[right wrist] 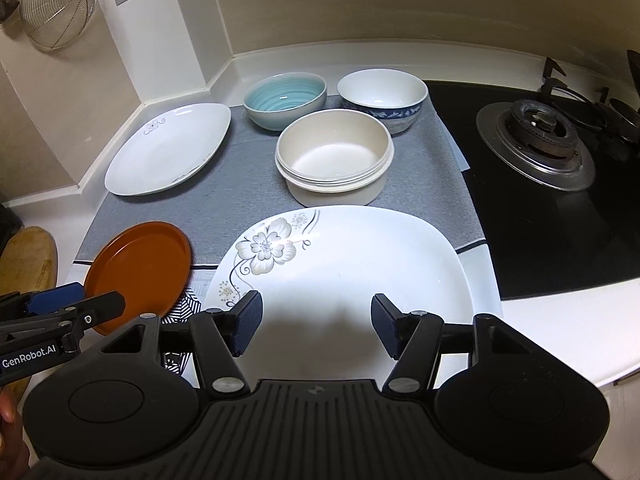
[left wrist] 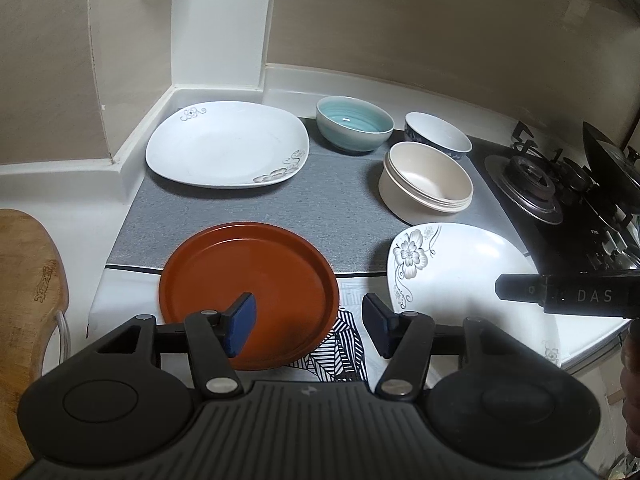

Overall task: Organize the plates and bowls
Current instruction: 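Close the left gripper on the orange plate rim and lift it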

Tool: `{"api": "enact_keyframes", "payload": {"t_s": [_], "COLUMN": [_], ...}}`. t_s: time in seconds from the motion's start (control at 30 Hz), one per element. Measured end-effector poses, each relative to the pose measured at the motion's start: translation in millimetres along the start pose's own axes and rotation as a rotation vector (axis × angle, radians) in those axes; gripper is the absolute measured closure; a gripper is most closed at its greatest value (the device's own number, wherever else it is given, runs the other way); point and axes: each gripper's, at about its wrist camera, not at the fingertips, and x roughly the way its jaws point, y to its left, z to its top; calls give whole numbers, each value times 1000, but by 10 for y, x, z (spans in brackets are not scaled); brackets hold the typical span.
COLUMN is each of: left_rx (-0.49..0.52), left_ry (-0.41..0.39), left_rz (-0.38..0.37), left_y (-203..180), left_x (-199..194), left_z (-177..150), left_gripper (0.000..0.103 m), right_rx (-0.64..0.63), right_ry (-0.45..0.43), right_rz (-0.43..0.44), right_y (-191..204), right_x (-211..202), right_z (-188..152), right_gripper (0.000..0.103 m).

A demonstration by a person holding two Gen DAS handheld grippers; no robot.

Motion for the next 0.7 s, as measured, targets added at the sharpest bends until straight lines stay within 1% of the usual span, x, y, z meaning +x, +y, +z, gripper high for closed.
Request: {"api": "enact_keyframes", "payload": {"t_s": [0.2, 0.23, 0.27, 0.3, 0.33, 0.37, 0.4, 0.43, 0.6, 0.67, 0.7], "left_rx": [-19, -23, -29, -39, -57, -75, -88, -103, -172, -205, -217], "left_ry": [-1, -3, -7, -10, -9, -4, 7, 18, 32, 54, 66], "left_rz": [8, 13, 23, 38, 55, 73, 98, 125, 225, 234, 234], "left_y": [87, 106, 128, 161, 209, 261, 314, 369, 628, 732, 775], "left_x": [9, 11, 11, 14, 25, 47, 80, 109, 179, 232, 268], "left_z": [20, 24, 27, 30, 31, 30, 29, 25, 2, -16, -27], "left_gripper": [41, 42, 42, 45, 51, 54, 61, 66, 67, 67, 67], "right_rx": [-26, -31, -36, -42, -49, -57, -65, -72, -115, -137, -147], "right_ry": [4, 5, 5, 6, 9, 11, 11, 12, 21, 31, 42], "right_rz": [17, 21, 28, 35, 43, 51, 58, 63, 82, 90, 96], "right_y": [91, 105, 122, 142, 158, 178, 202, 224, 342, 397, 429], "right_x": [39, 48, 56, 68, 79, 91, 103, 115, 190, 251, 294], "right_z": [47, 57, 65, 72, 79, 86, 92, 98, 147, 181, 203], "right_gripper": [41, 42, 48, 53, 62, 65, 66, 66, 66, 60, 59]}}
